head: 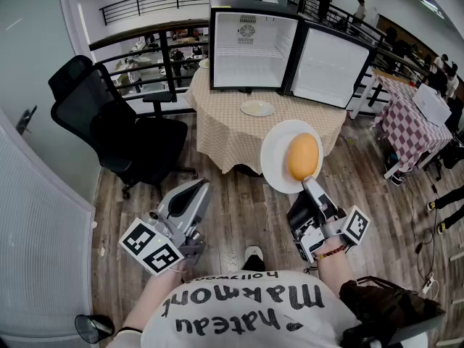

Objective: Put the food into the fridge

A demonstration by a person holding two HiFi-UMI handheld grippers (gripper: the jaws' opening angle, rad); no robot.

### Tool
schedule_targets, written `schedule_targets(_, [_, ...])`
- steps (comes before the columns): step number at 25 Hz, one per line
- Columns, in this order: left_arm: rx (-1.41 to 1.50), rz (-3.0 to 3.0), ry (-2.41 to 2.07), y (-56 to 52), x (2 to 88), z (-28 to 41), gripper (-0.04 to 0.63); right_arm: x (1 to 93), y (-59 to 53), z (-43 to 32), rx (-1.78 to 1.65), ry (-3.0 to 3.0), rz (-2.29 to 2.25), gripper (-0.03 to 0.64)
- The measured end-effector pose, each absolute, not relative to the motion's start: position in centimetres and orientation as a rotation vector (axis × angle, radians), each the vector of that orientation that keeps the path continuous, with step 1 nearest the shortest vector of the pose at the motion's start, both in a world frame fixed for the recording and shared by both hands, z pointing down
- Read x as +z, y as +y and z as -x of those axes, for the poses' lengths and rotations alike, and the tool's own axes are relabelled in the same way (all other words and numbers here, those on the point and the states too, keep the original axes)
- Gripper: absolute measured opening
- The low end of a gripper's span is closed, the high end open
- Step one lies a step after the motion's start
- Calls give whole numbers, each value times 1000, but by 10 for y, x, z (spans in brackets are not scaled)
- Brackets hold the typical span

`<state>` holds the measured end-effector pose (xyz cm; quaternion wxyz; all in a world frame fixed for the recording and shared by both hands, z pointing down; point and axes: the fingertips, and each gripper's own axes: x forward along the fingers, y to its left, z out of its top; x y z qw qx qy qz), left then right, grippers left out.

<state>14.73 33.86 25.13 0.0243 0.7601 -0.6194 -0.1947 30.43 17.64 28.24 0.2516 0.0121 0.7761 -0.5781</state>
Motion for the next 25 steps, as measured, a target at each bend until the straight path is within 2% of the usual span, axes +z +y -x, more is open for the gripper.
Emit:
schedule_targets(15, [-602,-2319,-1932,339,263,-130,2,299,171,-286,-1598,2130,-64,23])
schedule_targets(25, [-553,-2301,-1968,291,271,-83,2,310,106,-228,-1622,2109,-98,23])
